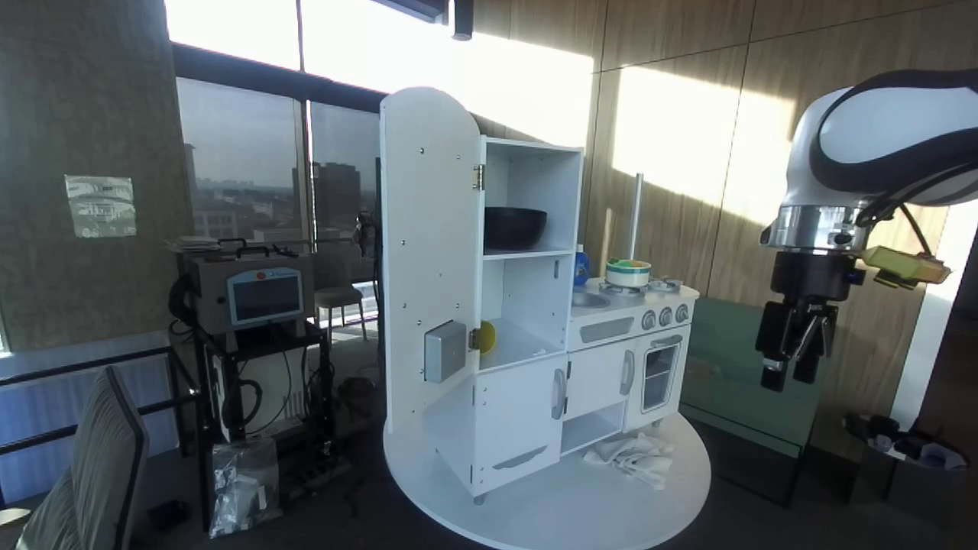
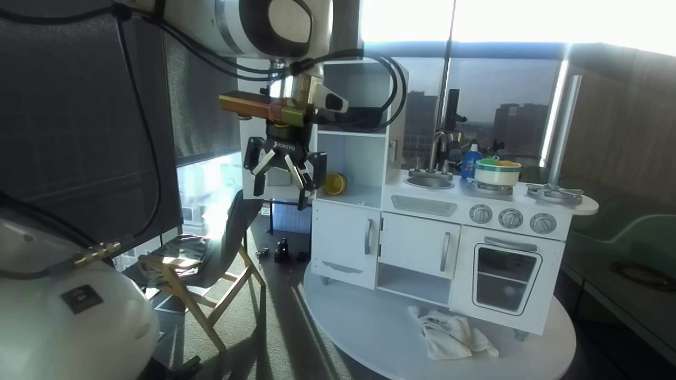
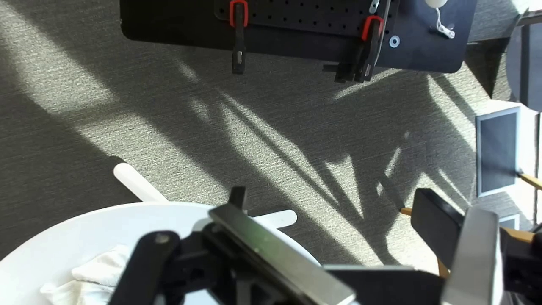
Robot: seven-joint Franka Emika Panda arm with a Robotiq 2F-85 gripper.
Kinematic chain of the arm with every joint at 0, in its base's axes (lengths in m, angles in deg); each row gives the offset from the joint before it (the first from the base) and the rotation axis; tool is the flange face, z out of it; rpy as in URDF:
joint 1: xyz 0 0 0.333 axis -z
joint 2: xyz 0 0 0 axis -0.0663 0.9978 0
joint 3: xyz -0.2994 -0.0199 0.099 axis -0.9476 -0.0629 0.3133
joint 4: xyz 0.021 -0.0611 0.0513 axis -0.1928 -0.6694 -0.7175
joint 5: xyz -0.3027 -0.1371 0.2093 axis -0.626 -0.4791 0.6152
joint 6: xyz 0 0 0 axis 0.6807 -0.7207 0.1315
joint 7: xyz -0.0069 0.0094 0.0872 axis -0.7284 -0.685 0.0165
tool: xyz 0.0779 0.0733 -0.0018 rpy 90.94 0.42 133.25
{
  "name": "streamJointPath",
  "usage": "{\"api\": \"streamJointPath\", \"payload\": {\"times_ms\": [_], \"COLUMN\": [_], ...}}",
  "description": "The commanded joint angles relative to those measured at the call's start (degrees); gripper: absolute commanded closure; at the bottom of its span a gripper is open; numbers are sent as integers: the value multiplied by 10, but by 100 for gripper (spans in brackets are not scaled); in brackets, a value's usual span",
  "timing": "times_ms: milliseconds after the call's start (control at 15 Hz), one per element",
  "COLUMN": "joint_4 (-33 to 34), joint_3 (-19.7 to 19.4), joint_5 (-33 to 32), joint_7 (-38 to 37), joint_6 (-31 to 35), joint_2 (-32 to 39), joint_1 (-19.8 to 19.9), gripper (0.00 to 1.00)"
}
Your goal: Take the yellow cup out of the compartment and put it on the sink
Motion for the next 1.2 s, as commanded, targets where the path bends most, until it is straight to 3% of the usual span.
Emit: {"api": "streamJointPath", "payload": {"times_ms": [0,400,1133], "joint_4": [5,62,172], "joint_3": [7,14,69], "joint_5": [-6,6,34], "joint_7": [0,-17,-29], "joint_6": [44,226,415], "joint_2": [42,184,356], "joint_1": [-1,-1,-27], "gripper": [0,0,0]}}
